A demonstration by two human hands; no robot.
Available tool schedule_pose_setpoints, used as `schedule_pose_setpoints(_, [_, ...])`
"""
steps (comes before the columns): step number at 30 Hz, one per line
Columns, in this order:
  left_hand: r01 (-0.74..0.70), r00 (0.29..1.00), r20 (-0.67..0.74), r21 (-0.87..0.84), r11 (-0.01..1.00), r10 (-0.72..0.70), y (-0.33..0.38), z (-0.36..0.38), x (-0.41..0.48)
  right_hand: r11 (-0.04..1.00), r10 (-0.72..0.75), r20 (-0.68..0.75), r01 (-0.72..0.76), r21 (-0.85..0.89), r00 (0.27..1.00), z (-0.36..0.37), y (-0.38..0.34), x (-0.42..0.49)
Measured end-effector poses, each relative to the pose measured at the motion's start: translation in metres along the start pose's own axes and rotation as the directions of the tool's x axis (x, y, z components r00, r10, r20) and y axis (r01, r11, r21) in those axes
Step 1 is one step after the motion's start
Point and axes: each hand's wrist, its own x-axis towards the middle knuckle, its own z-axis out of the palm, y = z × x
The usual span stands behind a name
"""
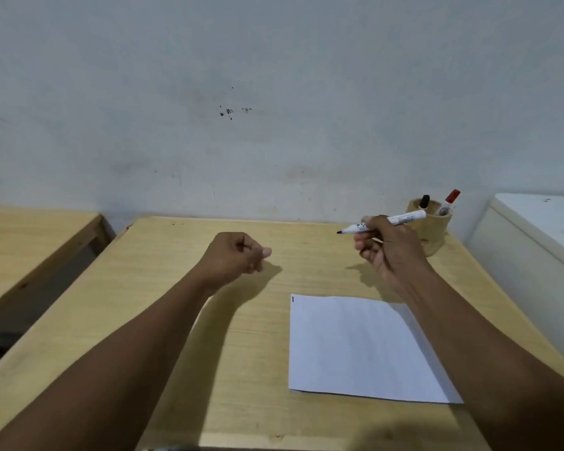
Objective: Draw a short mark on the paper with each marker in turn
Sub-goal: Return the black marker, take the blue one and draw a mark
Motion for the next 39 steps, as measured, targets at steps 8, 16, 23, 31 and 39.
schedule_pose_setpoints(8, [-0.129, 0.939, 0.321, 0.664, 0.737, -0.124, 0.008, 0.019, -0.003, 0.944, 0.050, 0.106, -0.013, -0.329, 0.993, 0.021, 0.061, -0.038])
schedule_pose_setpoints(16, [-0.023, 0.863, 0.402, 0.637, 0.771, -0.306, 0.012, 0.016, -0.005, 0.905, 0.029, 0.151, 0.038, -0.424, 0.988, 0.023, 0.082, -0.040])
schedule_pose_setpoints(23, [-0.092, 0.884, 0.354, 0.771, 0.630, -0.305, 0.006, 0.030, -0.009, 0.841, -0.038, 0.203, 0.141, -0.522, 0.978, 0.021, 0.091, -0.041])
schedule_pose_setpoints(31, [-0.088, 0.886, 0.346, 0.780, 0.620, -0.309, 0.011, 0.030, -0.010, 0.858, -0.024, 0.232, 0.139, -0.494, 0.972, 0.021, 0.097, -0.036])
schedule_pose_setpoints(39, [-0.058, 0.890, 0.381, 0.641, 0.765, -0.252, 0.012, 0.018, -0.005, 0.935, 0.064, 0.066, -0.036, -0.354, 0.996, 0.024, 0.076, -0.031])
